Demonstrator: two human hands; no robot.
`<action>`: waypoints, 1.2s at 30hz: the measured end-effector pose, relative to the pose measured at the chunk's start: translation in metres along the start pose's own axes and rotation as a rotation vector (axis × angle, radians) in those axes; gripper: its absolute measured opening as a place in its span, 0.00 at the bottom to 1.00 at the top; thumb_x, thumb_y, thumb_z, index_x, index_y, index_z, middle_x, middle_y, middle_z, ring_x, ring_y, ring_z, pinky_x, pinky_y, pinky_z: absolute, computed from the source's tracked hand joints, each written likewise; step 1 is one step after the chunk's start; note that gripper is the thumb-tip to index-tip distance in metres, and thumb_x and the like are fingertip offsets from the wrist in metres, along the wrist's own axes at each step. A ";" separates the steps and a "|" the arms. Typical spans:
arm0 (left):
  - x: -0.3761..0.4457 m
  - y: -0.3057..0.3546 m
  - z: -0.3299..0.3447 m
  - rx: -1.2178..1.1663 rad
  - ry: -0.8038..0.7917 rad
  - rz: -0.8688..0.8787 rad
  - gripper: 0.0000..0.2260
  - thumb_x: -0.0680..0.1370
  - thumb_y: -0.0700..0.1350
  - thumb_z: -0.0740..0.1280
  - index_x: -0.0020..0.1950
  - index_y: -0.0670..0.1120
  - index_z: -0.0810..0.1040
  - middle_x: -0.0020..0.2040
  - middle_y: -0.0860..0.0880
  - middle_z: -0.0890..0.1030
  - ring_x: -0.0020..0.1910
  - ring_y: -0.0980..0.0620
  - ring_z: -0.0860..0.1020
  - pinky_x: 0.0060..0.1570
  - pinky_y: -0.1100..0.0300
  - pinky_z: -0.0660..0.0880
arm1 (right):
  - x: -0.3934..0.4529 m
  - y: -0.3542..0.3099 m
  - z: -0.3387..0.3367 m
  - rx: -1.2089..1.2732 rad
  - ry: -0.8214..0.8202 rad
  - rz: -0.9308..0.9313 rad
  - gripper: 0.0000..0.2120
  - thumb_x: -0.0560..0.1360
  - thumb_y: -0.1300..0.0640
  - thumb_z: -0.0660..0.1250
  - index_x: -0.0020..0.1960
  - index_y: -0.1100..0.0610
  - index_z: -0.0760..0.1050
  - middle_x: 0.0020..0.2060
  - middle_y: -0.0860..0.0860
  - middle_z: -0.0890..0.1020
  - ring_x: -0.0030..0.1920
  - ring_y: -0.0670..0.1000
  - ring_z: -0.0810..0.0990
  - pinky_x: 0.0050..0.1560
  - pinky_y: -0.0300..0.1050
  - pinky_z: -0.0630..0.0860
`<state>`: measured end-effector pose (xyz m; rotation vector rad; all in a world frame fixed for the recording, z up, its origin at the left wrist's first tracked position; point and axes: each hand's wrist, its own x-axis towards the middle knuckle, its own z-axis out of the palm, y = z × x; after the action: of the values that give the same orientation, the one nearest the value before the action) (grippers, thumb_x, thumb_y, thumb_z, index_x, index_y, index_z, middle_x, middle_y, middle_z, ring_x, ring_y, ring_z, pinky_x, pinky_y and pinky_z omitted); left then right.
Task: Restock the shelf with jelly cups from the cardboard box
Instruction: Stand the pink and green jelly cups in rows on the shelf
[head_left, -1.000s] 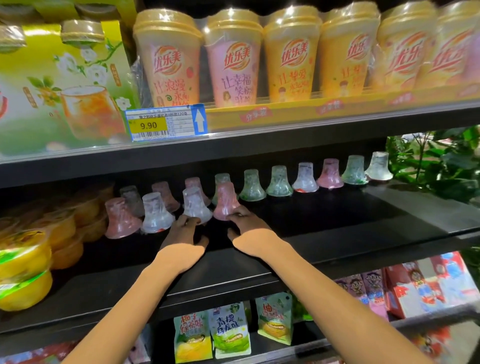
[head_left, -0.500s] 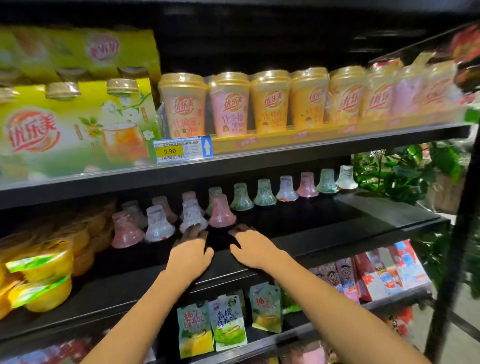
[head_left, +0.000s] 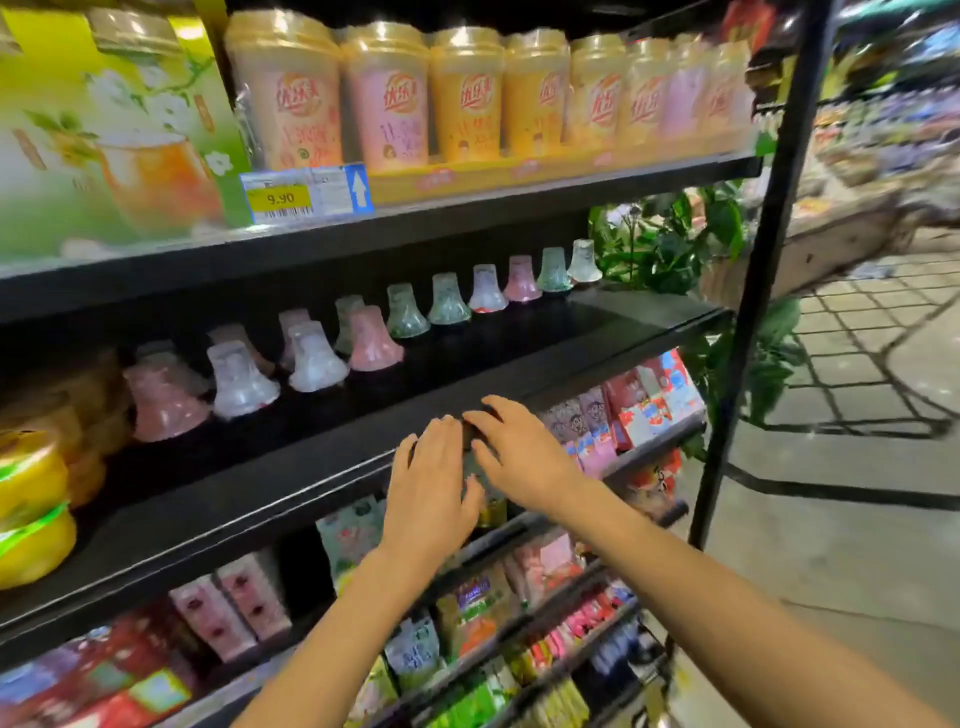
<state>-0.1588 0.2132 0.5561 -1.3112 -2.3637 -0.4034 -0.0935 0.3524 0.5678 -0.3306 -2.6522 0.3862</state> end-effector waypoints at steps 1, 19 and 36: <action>-0.009 0.006 0.007 0.009 0.017 0.008 0.27 0.75 0.49 0.64 0.73 0.42 0.67 0.74 0.44 0.68 0.75 0.46 0.63 0.74 0.45 0.58 | -0.016 0.002 0.004 0.020 0.037 -0.003 0.24 0.81 0.56 0.60 0.76 0.57 0.66 0.75 0.58 0.64 0.76 0.56 0.61 0.75 0.50 0.59; -0.201 0.027 0.192 -0.295 -0.344 0.071 0.25 0.69 0.44 0.66 0.67 0.43 0.75 0.65 0.43 0.77 0.65 0.42 0.75 0.64 0.46 0.72 | -0.227 0.048 0.180 0.013 -0.367 0.340 0.26 0.78 0.57 0.60 0.76 0.58 0.65 0.67 0.56 0.74 0.68 0.57 0.71 0.68 0.46 0.64; -0.473 0.014 0.426 -0.333 -0.818 -0.230 0.15 0.74 0.49 0.71 0.60 0.55 0.75 0.53 0.54 0.80 0.53 0.51 0.78 0.50 0.57 0.73 | -0.445 0.108 0.431 0.236 -0.803 0.667 0.20 0.75 0.56 0.58 0.66 0.49 0.71 0.56 0.54 0.81 0.53 0.58 0.81 0.55 0.51 0.79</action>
<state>-0.0101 0.0570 -0.0427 -1.5635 -3.2581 -0.3850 0.1191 0.2317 -0.0110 -1.2011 -3.1138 1.2501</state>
